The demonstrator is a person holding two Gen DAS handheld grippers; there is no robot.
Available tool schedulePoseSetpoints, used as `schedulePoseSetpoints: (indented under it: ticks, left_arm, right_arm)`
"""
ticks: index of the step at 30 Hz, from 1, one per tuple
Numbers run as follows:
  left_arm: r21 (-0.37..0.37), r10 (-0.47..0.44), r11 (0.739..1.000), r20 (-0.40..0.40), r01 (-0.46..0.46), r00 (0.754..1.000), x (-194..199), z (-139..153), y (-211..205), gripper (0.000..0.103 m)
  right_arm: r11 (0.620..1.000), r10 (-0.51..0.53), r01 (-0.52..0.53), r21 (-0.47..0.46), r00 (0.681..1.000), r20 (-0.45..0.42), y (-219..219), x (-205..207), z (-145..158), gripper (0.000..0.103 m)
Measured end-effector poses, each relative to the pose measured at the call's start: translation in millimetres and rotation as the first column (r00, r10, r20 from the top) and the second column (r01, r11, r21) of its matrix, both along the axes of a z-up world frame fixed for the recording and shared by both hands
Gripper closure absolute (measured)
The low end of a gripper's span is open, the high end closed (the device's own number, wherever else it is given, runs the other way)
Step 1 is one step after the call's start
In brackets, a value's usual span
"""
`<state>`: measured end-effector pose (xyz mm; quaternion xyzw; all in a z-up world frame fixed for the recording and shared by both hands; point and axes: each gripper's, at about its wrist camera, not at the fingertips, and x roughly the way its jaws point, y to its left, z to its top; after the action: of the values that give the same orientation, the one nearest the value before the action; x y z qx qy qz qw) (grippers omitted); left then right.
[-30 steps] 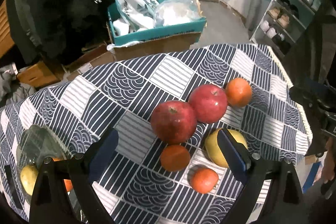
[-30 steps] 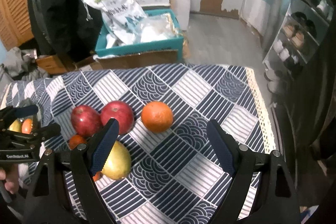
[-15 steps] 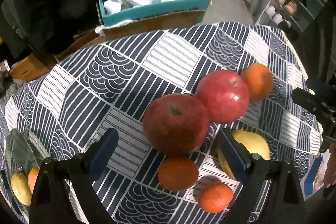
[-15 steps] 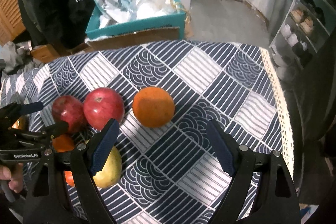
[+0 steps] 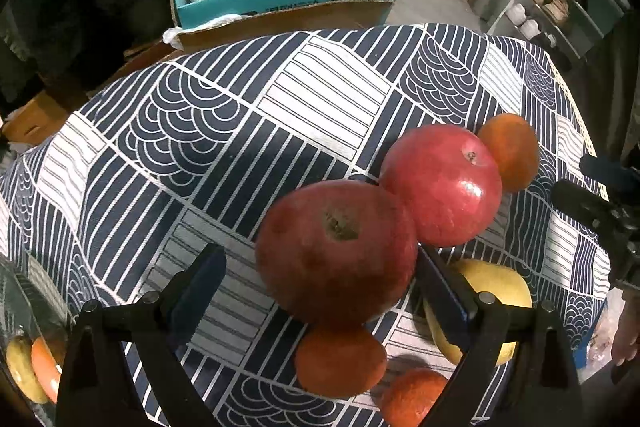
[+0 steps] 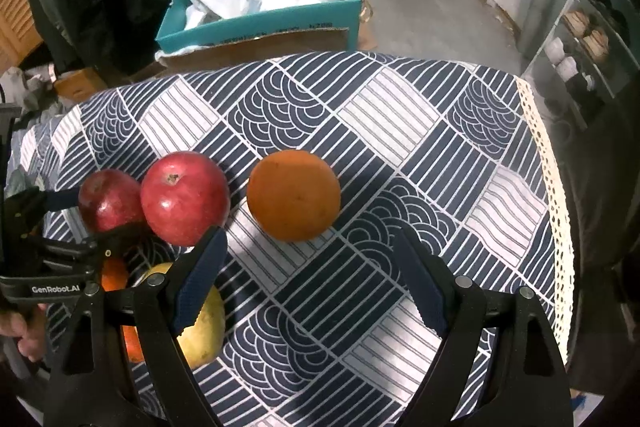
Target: Organize fruits
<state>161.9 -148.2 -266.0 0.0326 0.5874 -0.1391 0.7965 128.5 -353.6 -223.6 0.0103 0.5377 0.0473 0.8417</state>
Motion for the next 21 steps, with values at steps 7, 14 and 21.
schedulePoseSetpoints:
  ticks: [7, 14, 21]
  left_arm:
    - [-0.044, -0.033, 0.999, -0.026, 0.032, 0.999, 4, -7, -5, 0.026]
    - [-0.035, -0.02, 0.999, 0.002, 0.02, 1.0, 0, -1, -2, 0.026]
    - [-0.015, 0.011, 1.0, 0.042, -0.01, 0.999, 3, 11, 15, 0.026]
  right_arm:
    - [1.0, 0.001, -0.002, -0.011, 1.0, -0.02, 0, 6, -9, 0.018]
    - [1.0, 0.011, -0.011, 0.003, 0.999, -0.038, 4, 15, -21, 0.018]
    - [1.0, 0.013, -0.013, 0.01, 0.998, -0.064, 6, 30, -34, 0.018]
